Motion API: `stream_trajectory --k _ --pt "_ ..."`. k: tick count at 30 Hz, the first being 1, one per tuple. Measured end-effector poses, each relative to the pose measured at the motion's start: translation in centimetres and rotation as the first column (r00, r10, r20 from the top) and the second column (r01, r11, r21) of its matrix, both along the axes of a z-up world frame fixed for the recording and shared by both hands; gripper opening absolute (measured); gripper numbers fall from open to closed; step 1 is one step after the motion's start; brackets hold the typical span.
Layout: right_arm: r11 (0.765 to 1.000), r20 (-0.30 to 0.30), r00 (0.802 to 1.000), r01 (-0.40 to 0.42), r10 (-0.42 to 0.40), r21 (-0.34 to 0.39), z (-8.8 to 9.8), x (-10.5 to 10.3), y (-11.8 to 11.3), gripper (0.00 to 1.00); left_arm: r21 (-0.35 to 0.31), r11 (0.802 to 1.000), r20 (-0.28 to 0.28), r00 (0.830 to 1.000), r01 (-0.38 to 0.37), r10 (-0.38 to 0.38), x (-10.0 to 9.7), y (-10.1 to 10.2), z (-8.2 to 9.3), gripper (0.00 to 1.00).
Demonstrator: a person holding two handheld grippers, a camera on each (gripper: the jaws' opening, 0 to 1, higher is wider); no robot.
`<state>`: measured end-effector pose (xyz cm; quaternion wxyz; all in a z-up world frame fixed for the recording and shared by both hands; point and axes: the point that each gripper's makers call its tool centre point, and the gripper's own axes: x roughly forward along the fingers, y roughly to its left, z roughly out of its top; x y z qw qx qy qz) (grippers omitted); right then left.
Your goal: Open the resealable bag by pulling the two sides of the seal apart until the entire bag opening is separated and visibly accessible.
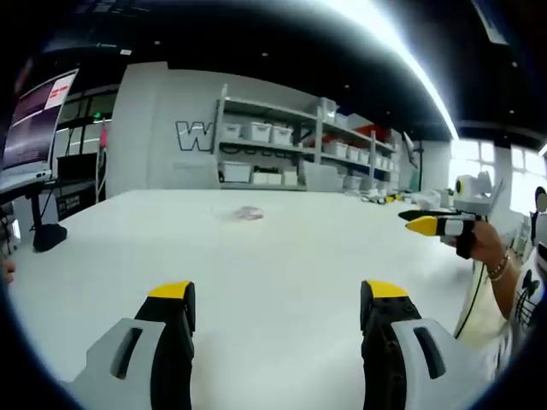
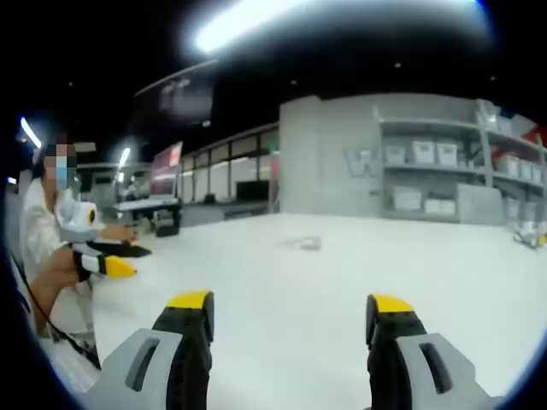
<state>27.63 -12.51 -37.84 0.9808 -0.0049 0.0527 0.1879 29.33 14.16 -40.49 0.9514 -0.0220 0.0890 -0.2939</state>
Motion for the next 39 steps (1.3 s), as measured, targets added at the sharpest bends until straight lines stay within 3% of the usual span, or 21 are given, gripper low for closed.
stream_trajectory --k 39 --pt "1.0 -0.007 1.0 -0.008 0.008 0.003 -0.33 0.04 0.21 0.72 0.002 1.0 0.0 1.0 0.002 -0.002 -0.04 -0.15 -0.06 0.78"
